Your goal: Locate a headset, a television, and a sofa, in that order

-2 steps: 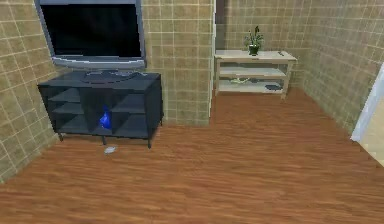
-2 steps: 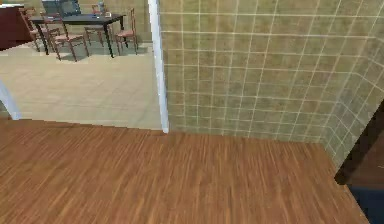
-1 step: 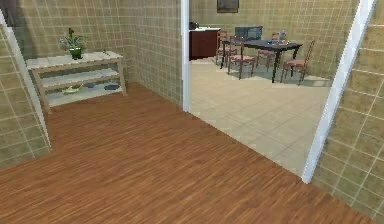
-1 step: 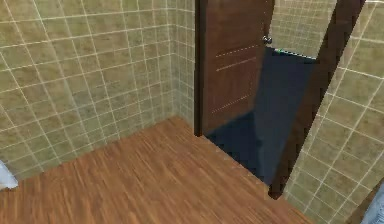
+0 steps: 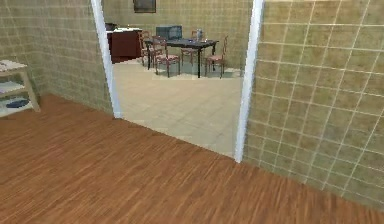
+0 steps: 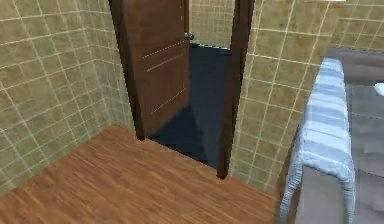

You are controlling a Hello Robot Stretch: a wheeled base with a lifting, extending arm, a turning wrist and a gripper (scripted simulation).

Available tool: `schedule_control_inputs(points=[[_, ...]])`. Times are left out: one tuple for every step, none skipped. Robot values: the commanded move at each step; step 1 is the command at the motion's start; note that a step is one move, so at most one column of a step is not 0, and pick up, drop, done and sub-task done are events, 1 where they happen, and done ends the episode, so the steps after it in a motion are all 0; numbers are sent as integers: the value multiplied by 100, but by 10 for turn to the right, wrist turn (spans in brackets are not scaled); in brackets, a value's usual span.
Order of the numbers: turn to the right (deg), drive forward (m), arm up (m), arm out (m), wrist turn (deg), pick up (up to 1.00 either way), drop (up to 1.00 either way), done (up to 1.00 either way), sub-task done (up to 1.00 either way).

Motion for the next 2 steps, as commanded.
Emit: schedule_control_inputs(points=[[0,15,0,0,0,0,0,0,0],[-450,0,0,0,0,0,0,0,0]])
